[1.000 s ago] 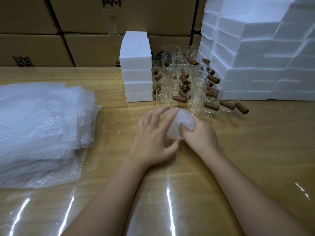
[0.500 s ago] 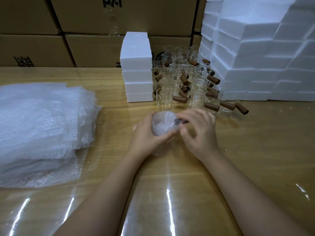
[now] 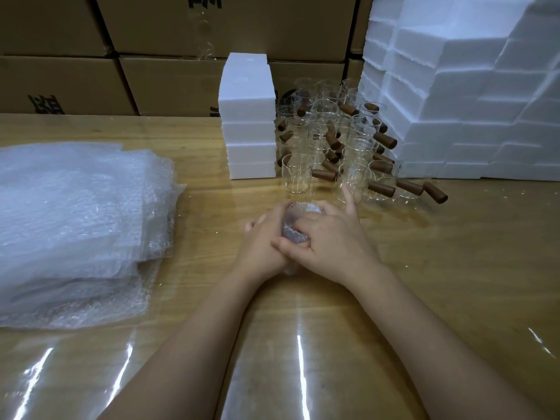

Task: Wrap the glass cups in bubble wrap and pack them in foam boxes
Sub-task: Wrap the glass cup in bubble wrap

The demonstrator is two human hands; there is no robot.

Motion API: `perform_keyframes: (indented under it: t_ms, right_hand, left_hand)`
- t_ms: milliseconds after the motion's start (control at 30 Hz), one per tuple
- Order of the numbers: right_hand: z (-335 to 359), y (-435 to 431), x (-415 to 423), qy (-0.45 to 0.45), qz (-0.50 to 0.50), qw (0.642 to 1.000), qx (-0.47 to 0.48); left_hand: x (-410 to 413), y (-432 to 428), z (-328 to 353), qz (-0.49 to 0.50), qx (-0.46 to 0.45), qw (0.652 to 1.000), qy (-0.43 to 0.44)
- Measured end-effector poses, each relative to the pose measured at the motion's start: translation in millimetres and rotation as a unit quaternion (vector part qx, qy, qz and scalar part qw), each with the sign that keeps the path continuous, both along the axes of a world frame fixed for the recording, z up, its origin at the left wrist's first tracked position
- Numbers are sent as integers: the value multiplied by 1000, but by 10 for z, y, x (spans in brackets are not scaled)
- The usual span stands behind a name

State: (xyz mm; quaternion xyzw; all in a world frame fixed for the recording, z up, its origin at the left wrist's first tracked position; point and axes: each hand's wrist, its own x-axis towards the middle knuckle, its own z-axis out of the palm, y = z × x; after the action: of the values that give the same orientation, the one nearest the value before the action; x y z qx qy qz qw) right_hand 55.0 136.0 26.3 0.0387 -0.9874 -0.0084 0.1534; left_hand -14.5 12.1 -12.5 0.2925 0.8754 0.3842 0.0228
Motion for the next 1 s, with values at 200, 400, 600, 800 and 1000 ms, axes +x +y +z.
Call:
perform_keyframes:
  t_ms: [200, 400, 600, 800, 1000]
  right_hand:
    - [-69, -20, 44, 68, 20, 995, -76]
    - [-151, 91, 69, 228, -15, 959, -166]
    - [-153, 164, 52, 250, 23, 963, -95]
    - [-129, 234, 23, 257, 71, 963, -45]
    - [-72, 144, 41, 113, 26, 991, -64]
  left_hand:
    - [34, 4, 57, 11, 6, 1000, 16]
    - [102, 15, 138, 21, 53, 998, -2]
    - [133, 9, 163, 23, 56, 998, 9]
    - [134, 17, 173, 20, 60, 998, 7]
    - [134, 7, 182, 13, 56, 998, 12]
